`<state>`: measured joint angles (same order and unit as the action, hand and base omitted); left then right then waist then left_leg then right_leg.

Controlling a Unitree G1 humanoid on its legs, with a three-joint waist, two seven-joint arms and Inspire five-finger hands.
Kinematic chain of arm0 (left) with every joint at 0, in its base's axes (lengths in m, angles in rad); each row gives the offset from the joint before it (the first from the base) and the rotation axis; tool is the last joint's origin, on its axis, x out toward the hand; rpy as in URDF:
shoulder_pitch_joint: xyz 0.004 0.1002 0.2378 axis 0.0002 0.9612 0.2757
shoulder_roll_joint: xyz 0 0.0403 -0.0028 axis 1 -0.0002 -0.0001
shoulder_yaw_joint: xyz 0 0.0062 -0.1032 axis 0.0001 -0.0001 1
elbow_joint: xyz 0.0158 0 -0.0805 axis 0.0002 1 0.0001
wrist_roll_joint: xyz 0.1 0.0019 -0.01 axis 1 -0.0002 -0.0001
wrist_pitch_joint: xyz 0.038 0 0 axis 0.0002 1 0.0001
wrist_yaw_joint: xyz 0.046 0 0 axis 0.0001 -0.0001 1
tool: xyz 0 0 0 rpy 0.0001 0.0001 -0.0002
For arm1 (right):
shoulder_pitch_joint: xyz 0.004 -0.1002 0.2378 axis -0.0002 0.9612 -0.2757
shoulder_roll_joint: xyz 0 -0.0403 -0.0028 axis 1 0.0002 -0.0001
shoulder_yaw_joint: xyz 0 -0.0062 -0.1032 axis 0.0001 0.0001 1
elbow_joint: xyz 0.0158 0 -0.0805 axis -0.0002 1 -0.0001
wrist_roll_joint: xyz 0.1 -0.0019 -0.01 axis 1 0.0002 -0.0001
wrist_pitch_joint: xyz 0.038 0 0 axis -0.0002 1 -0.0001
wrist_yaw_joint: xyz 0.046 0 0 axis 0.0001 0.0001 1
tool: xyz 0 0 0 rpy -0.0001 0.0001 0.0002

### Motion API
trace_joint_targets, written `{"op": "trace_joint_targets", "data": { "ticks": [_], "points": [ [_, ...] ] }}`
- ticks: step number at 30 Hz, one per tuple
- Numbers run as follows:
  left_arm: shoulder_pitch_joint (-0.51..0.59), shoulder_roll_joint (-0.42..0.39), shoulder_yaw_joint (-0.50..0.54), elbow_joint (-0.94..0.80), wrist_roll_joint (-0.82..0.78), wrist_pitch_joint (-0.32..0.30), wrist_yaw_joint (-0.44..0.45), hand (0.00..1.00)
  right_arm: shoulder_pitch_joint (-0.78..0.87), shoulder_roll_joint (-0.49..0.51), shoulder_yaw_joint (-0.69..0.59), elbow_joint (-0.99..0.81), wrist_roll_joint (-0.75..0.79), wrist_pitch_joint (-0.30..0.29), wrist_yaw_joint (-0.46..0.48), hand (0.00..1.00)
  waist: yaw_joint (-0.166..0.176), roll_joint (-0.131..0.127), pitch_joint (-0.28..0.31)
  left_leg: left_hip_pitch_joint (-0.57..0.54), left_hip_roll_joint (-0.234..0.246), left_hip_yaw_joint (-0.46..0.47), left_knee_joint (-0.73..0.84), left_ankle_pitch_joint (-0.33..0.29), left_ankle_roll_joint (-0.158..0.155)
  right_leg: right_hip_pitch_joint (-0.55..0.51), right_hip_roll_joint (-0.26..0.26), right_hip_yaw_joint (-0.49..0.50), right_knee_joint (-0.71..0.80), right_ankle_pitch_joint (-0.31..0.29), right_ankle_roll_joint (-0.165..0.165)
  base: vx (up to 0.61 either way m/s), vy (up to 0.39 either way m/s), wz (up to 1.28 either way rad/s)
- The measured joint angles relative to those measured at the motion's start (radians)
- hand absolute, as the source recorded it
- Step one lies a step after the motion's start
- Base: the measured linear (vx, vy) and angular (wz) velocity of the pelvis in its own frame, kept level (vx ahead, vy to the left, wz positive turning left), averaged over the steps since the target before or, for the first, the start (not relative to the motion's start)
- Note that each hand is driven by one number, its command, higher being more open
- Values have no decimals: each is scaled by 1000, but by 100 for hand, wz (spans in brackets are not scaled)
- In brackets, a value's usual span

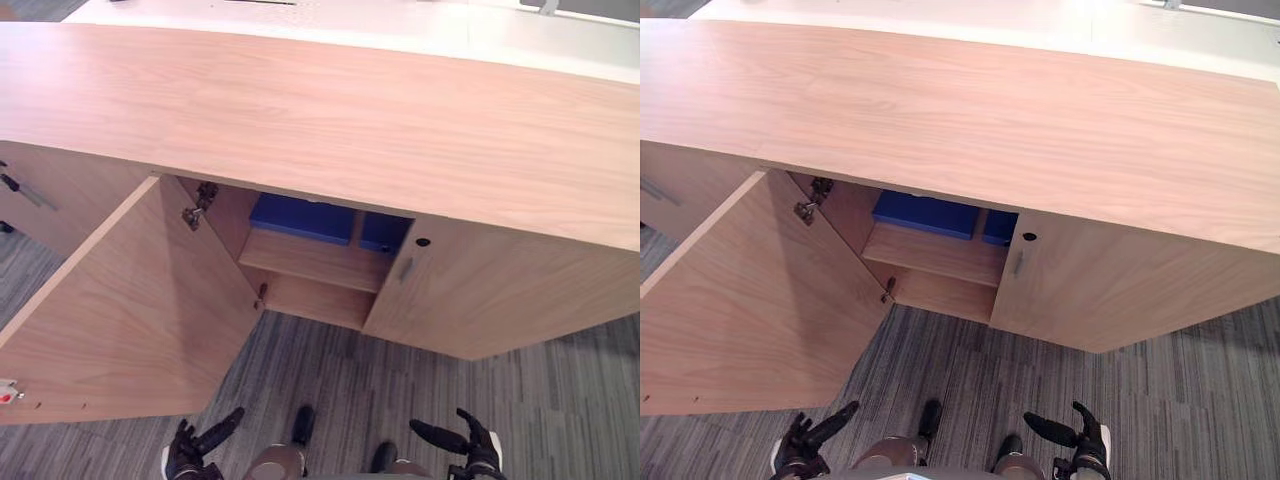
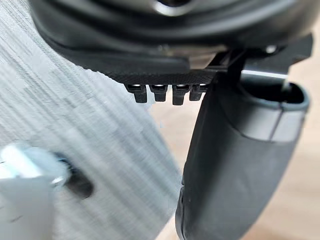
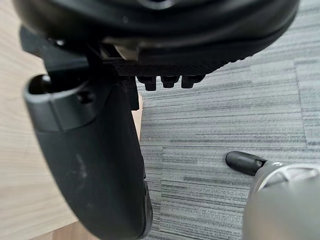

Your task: Walk over to the cabinet, pick up the folder, carry it to the office cabinet, place the folder inside the office cabinet, then close the office cabinet door

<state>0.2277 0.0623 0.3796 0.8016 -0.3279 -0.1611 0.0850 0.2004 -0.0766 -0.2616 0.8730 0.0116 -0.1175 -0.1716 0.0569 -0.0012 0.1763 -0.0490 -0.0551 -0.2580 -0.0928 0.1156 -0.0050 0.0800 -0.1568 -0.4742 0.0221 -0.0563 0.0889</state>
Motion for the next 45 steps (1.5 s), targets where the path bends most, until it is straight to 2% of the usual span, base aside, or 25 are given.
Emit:
{"op": "trace_joint_targets", "data": {
  "ticks": [2, 5, 6, 8, 10, 11, 13, 16, 17, 20, 23, 26, 29, 32, 35, 38, 42, 43, 45],
  "points": [
    [20, 1, 17, -57, -10, -1, -1, 100, -1, 5, -7, 0, 7, 0, 1, 100, 6, -1, -2, 0, -3, -26, 0, 5, -3, 8, -2, -26, 13, -11, 0, -69, -35, 46],
    [65, 2, 82, -192, -36, 0, -3, 100, -4, 16, -9, -6, 8, 0, 0, 100, 35, -4, -10, -5, -5, -52, -1, 1, -11, 13, -6, -60, 36, -46, -3, -87, -50, 39],
    [79, 4, 122, -255, -48, -1, -2, 100, -2, 23, -9, -24, 9, 0, 0, 100, 45, -6, -15, -11, -3, -54, -1, -7, 0, 13, -6, -77, 42, -58, 5, -55, -51, 39],
    [91, 24, 168, -329, -63, -1, 3, 100, -2, 27, -9, -56, 25, 0, -1, 100, 55, -4, -25, -22, -2, -55, -1, -7, 0, 14, -10, -104, 50, -74, 10, -36, -51, 47],
    [103, 97, 193, -451, -67, -7, 15, 100, 6, 28, -5, -97, 36, -1, -3, 100, 66, -13, -37, -36, -5, -67, -1, -6, -1, 19, -11, -139, 54, -89, 15, 32, -49, 50],
    [101, 124, 194, -469, -66, -17, 21, 100, 5, 28, -4, -108, 37, -1, -4, 100, 70, -14, -37, -37, -8, -77, 0, 0, -7, 24, -11, -150, 57, -87, 8, 93, -65, 54],
    [69, 230, 196, -501, -64, -47, 27, 100, -8, 18, -1, -141, 39, -7, -5, 100, 74, -15, -39, -38, -19, -111, 5, 18, -1, 36, -16, -176, 67, -87, 7, 117, -62, 54],
    [24, 307, 195, -521, -62, -68, 29, 100, -36, -3, 29, -147, 44, -16, -3, 100, 75, -15, -39, -37, -21, -120, 6, 19, -1, 44, -16, -153, 66, -89, 3, 70, -43, 31],
    [0, 356, 176, -522, -25, -72, 31, 100, -48, -5, 45, -166, 44, -26, 4, 100, 77, -16, -39, -38, -23, -118, 6, 19, -1, 46, -16, -130, 61, -89, 3, 29, -39, 9],
    [-25, 377, 142, -523, -4, -76, 41, 100, -56, -5, 68, -175, 44, -31, 16, 100, 77, -16, -38, -37, -23, -113, 6, 19, -1, 46, -16, -104, 58, -89, 3, -1, -26, 0],
    [-48, 372, 114, -524, 2, -76, 69, 100, -59, 4, 75, -173, 44, -31, 30, 100, 76, -20, -36, -36, -18, -91, 5, 19, -1, 40, -15, -64, 49, -88, 4, -49, -19, -18],
    [-17, 356, 104, -559, 3, -78, 88, 100, -44, 6, 75, -172, 44, -30, 34, 100, 77, -23, -34, -36, -7, -63, 5, 17, -4, 25, -13, -18, 50, -86, 7, -88, -3, -29],
    [67, 259, 104, -664, 3, -98, 108, 100, -24, 7, 74, -171, 44, -30, 33, 100, 78, -23, -34, -36, 6, -24, 0, 17, -5, 4, -7, 32, 49, -75, 10, -129, 14, -43],
    [164, 159, 58, -758, 4, -120, 107, 100, 2, 16, 73, -169, 43, -28, 33, 100, 78, -23, -34, -39, 16, 4, -1, 15, -14, -14, 0, 61, 45, -67, 0, -140, 23, -25],
    [250, 83, -34, -798, 10, -132, 102, 100, 14, 32, 73, -143, 44, -26, 33, 100, 77, -22, -34, -47, 25, 23, -1, 15, -13, -30, 8, 86, 43, -64, -4, -124, 18, -14],
    [314, 40, -160, -755, 10, -96, 84, 100, 12, 50, 75, -115, 44, -25, 33, 100, 65, -22, -34, -70, 40, 63, 0, 19, -19, -61, 19, 120, 48, -66, -1, -87, 12, -5],
    [344, 33, -356, -665, 34, -62, 33, 100, -5, 53, 91, -100, 44, -24, 31, 100, 63, -17, -30, -97, 52, 120, 1, 23, -24, -121, 28, 196, 68, -66, -1, -39, 24, -24],
    [343, 31, -378, -658, 48, -61, 32, 100, -13, 53, 98, -101, 44, -24, 30, 100, 61, -16, -29, -101, 55, 133, 2, 23, -25, -132, 29, 210, 71, -65, -1, -17, 27, -55],
    [306, 44, -479, -627, 101, -52, 21, 100, -58, 56, 140, -102, 44, -24, 26, 100, 36, -14, -25, -121, 70, 192, 5, 26, -29, -187, 39, 278, 81, -50, -1, -8, 16, -81]
  ]
}}
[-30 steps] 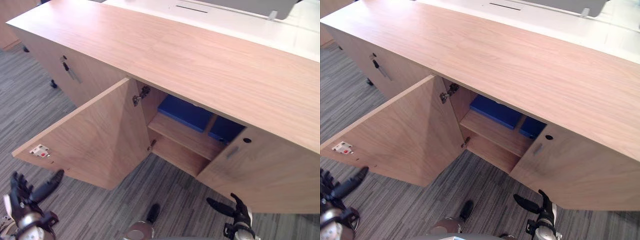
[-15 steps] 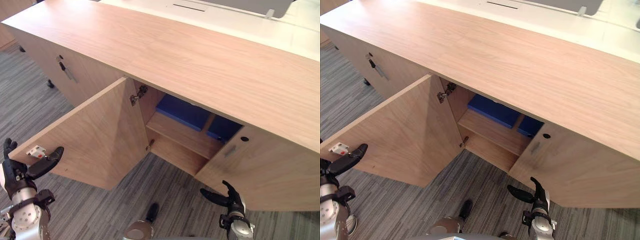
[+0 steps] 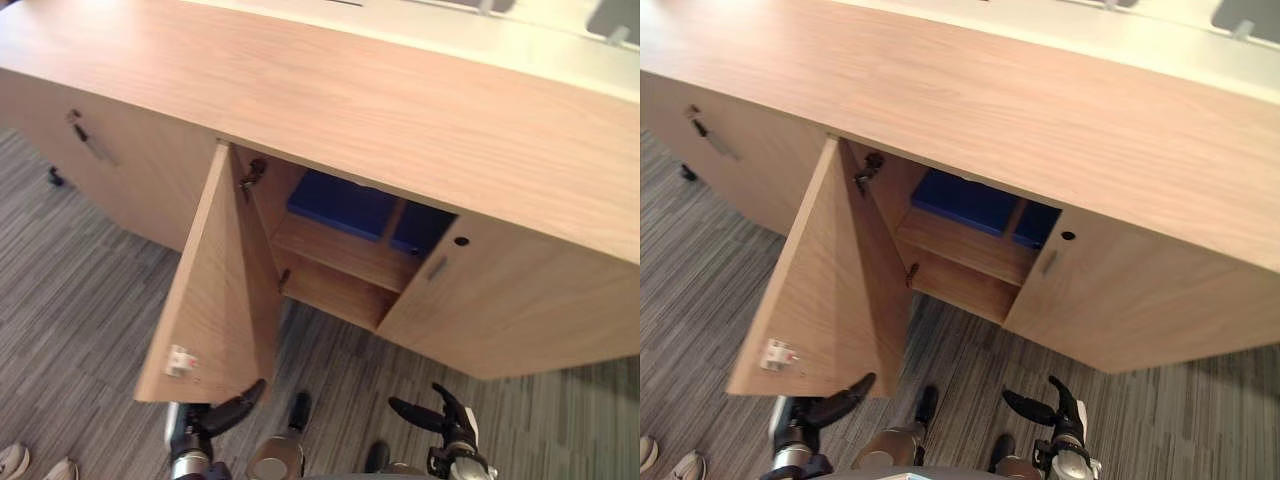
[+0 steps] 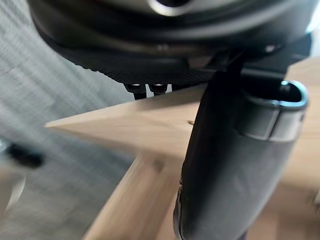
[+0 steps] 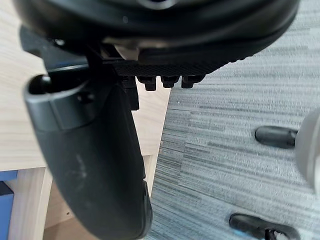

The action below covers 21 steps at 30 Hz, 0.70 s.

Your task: Walk over to the cabinet, pick up the folder, carry it to the office cabinet, place the folder inside the office cabinet, then close the office cabinet door

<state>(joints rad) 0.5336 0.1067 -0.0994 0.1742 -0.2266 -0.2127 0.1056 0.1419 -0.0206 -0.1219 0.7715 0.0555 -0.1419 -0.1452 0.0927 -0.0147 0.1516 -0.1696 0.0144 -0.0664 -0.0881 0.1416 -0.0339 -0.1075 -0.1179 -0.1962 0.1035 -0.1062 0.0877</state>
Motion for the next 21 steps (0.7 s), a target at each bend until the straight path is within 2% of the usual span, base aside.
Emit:
{"op": "trace_joint_targets", "data": {
  "ticks": [2, 5, 6, 7, 9, 12, 18, 21],
  "points": [
    [-29, 20, -90, 4, 40, 6, -3, 100, -28, 2, 25, -3, 0, -1, -7, 100, -20, 0, 11, -6, 9, 45, 0, 0, 0, -30, 7, 45, 0, 18, -6, -13, 5, -86],
    [-222, 36, -167, 89, 81, 23, 14, 100, -70, 4, 66, -5, -1, -1, -20, 100, -49, 0, 26, -16, 30, 133, 0, -3, -2, -81, 31, 128, -10, 56, -15, -21, -8, -87],
    [-319, 37, -179, 132, 111, 26, 21, 100, -86, 3, 82, -6, -1, -1, -24, 100, -67, -1, 33, -16, 37, 164, 0, -5, -2, -90, 35, 157, -25, 78, -21, -32, 2, -76],
    [-417, 39, -181, 158, 117, 36, 32, 100, -100, 2, 92, -11, -2, -1, -27, 100, -89, -1, 44, -17, 42, 190, 0, -6, -2, -96, 40, 181, -43, 100, -18, -30, 5, -74],
    [-524, 53, -172, 164, 163, 49, 55, 100, -101, 1, 92, -35, -2, -1, -30, 100, -111, 1, 49, -22, 46, 221, 1, -7, 0, -105, 45, 218, -69, 134, -13, 7, -3, -60],
    [-636, 85, -101, 190, 219, 58, 83, 100, -101, -16, 91, -40, -5, 0, -31, 100, -151, 5, 52, -19, 43, 256, 1, -6, 8, -104, 51, 253, -106, 168, -8, 71, 0, -48],
    [-701, 173, -4, 266, 258, 78, 129, 100, -86, -61, 89, -38, -6, 1, -15, 100, -164, 13, 57, 16, 48, 255, 1, -7, 7, -80, 51, 251, -109, 177, -12, 6, -4, -10],
    [-703, 173, -3, 257, 258, 78, 129, 100, -84, -62, 89, -37, -6, 1, -6, 100, -163, 14, 57, 17, 48, 255, 0, -6, 8, -79, 48, 250, -111, 184, -13, -81, 9, 0]
  ]
}}
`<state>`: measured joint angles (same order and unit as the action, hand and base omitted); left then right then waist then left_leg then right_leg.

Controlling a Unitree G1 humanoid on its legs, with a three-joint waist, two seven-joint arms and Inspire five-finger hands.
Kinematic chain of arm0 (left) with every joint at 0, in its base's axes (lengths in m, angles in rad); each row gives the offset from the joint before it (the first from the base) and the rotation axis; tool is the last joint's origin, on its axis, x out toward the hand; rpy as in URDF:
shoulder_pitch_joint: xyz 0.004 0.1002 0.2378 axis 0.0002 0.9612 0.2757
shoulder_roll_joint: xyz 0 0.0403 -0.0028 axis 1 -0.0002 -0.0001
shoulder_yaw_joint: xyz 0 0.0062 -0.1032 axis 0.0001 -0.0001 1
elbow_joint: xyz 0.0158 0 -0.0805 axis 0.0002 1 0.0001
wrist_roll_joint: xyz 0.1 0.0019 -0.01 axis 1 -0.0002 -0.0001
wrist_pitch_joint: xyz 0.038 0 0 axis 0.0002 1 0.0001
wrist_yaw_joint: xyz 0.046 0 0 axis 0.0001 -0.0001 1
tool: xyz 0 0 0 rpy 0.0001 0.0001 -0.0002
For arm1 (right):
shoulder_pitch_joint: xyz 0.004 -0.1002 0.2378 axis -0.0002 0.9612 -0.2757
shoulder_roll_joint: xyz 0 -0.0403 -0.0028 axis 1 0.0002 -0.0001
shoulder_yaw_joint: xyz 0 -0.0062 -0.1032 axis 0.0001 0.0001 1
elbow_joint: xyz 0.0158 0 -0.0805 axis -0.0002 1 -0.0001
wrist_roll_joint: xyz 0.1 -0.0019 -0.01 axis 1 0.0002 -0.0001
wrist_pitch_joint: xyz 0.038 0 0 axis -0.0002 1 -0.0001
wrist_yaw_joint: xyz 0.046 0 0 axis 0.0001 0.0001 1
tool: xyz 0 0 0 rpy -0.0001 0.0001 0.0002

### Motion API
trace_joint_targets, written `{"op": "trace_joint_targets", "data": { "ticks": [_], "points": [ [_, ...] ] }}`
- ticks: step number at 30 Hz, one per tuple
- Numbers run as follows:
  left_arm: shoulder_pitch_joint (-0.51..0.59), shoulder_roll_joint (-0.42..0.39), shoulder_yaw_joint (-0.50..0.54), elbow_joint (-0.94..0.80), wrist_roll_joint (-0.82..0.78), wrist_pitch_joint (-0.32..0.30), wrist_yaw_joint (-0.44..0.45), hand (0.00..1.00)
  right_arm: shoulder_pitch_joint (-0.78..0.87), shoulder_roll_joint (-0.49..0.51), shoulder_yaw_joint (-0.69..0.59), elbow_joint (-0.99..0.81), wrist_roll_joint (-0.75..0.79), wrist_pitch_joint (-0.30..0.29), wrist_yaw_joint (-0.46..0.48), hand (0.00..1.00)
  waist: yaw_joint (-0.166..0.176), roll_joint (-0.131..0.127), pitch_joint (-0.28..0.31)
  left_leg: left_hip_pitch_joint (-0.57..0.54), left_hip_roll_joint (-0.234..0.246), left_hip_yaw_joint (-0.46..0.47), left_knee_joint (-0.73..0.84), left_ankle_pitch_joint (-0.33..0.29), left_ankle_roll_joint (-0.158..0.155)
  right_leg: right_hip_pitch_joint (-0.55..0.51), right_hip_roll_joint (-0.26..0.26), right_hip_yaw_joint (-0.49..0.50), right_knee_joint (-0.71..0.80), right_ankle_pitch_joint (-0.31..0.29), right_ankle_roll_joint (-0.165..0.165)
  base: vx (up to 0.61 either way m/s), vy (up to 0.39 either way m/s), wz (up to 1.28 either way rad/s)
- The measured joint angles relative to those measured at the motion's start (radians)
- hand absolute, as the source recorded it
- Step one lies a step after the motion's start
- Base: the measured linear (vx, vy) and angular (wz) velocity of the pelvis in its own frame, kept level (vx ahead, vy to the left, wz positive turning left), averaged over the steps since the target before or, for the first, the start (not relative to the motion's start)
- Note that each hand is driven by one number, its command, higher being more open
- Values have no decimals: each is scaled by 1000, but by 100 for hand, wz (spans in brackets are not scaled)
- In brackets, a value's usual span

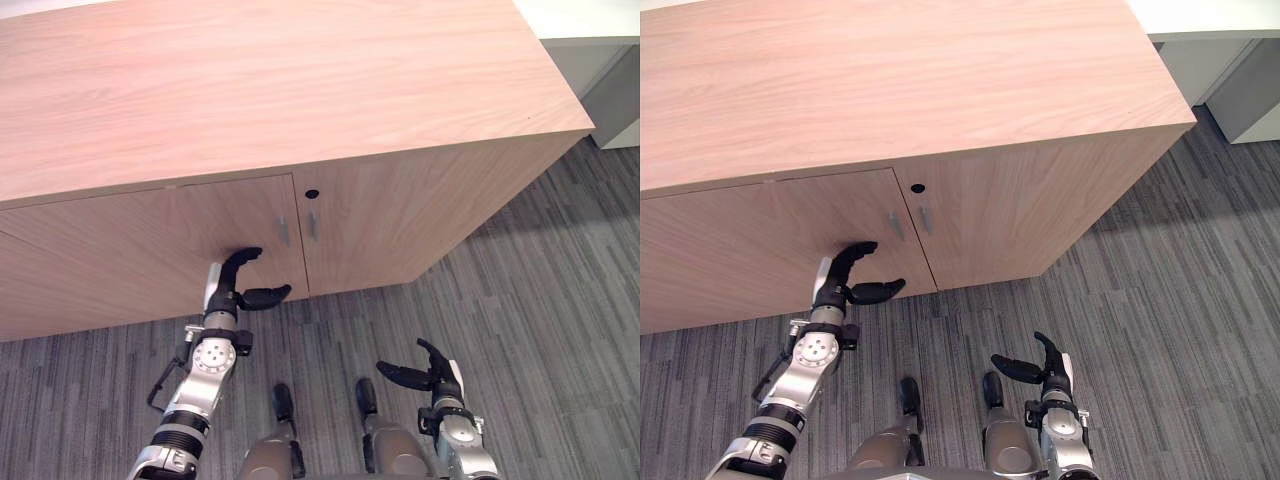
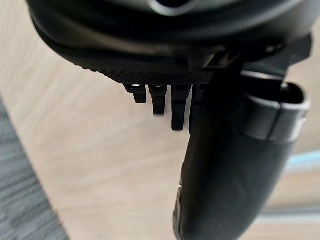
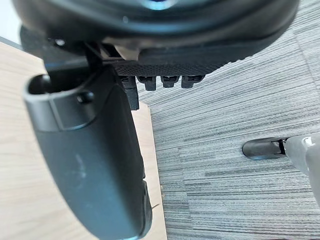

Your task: Walk over to the cabinet, pick up the folder, carry it to the office cabinet, place the folder inside the office cabinet, then close the office cabinet door

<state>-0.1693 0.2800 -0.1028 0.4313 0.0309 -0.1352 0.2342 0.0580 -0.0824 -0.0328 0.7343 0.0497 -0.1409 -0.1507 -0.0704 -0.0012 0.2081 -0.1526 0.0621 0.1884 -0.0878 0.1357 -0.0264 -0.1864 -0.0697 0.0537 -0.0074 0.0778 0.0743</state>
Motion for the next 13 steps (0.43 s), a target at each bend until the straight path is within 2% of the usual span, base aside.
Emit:
{"op": "trace_joint_targets", "data": {
  "ticks": [5, 7, 9, 10, 13],
  "points": [
    [121, -69, -1, -84, -12, -16, -26, 100, 25, 1, -13, 3, 0, 4, 11, 100, 0, 6, -3, 13, -8, -3, -5, -6, -5, 28, -5, -9, -26, -2, -3, -43, 9, 2],
    [227, -107, 0, -102, -44, -22, -59, 100, 36, 2, -44, 9, 0, 11, 11, 100, 1, 16, -7, 26, -10, -11, -5, -11, -3, 51, -6, -20, -37, -6, -1, 13, 10, 11],
    [273, -120, 0, -103, -54, -22, -72, 100, 37, 0, -59, 16, 0, 14, 10, 100, 2, 20, -10, 26, -10, -14, -5, -12, -3, 57, -8, -26, -44, -6, -1, 34, 1, 11],
    [328, -132, 2, -100, -72, -22, -95, 100, 37, 0, -81, 25, 0, 21, 10, 100, 6, 26, -14, 28, -11, -18, -5, -15, -3, 65, -10, -31, -51, -7, 0, 51, 1, 9],
    [392, -147, 21, -69, -90, -22, -129, 100, 46, 0, -111, 25, 0, 22, 10, 100, 22, 34, -19, 38, -11, -30, -4, -18, -5, 81, -9, -40, -52, -8, 6, 50, -4, 7]
  ]
}}
